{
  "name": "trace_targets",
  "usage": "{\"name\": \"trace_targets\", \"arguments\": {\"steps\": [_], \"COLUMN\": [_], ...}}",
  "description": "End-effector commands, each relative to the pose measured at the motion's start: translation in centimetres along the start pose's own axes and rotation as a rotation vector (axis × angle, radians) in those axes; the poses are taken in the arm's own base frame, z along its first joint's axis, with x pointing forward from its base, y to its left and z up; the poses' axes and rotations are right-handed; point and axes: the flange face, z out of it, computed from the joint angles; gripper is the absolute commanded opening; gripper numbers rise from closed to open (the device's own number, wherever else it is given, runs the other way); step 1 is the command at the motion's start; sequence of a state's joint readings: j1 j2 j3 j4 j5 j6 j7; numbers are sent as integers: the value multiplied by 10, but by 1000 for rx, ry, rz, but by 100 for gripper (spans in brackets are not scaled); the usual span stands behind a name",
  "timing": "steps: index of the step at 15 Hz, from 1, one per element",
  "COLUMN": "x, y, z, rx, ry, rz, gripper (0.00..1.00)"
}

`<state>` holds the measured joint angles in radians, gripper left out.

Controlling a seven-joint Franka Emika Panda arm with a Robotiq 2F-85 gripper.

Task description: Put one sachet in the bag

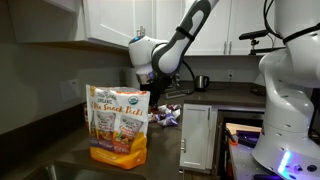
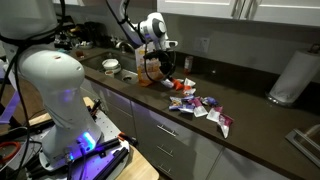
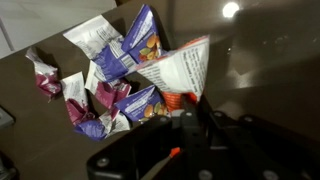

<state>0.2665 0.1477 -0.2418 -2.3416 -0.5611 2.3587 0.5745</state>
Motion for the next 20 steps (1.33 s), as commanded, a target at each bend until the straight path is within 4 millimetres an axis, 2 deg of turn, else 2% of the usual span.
{"name": "trace_targets", "arguments": {"steps": [1, 5, 9, 11, 14, 16, 20], "x": [-31, -49, -58, -61, -61, -57, -43], "y": [20, 30, 33, 33, 27, 18, -5], "z": [-53, -116, -177, -201, -223, -231, -226], "rx": [9, 115, 242, 300, 383, 439, 534], "ry": [-13, 3, 87, 126, 167, 171, 227], "rz": [-15, -38, -50, -60, -73, -88, -91], "gripper": [6, 6, 6, 6, 6, 6, 6]}}
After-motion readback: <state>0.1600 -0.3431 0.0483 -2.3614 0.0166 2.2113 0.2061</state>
